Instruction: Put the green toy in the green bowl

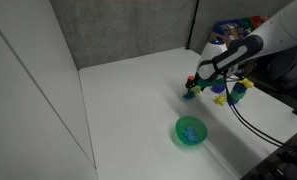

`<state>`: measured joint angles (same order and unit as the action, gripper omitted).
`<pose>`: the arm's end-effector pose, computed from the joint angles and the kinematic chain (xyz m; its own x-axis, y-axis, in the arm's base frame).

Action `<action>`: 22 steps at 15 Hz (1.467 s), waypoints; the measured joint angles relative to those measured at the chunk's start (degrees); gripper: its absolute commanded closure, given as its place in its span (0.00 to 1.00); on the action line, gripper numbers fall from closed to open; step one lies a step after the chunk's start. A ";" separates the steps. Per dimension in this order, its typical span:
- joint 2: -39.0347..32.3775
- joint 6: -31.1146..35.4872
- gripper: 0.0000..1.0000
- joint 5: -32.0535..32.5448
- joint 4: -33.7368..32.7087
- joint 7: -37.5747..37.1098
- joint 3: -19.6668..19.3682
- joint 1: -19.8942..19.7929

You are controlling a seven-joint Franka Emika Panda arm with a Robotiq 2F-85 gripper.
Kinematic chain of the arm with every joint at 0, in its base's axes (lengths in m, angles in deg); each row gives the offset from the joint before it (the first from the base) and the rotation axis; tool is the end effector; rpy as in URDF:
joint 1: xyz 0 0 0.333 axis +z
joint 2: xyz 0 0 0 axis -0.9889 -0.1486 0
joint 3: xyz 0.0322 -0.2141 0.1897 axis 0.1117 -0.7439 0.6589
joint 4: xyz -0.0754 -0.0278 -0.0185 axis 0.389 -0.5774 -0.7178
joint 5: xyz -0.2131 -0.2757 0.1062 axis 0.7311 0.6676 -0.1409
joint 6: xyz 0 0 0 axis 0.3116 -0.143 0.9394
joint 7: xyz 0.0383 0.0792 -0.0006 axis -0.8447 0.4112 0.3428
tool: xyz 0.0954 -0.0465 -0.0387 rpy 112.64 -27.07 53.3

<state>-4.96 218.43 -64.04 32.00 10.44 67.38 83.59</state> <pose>0.6508 -0.0296 0.0917 0.9235 -0.3631 0.1234 -0.3674 -0.9300 0.0130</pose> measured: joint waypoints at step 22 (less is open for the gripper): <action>-9.30 10.72 1.00 -0.76 -9.02 0.05 0.12 0.29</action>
<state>-14.26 229.16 -64.80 22.98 10.49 67.51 83.89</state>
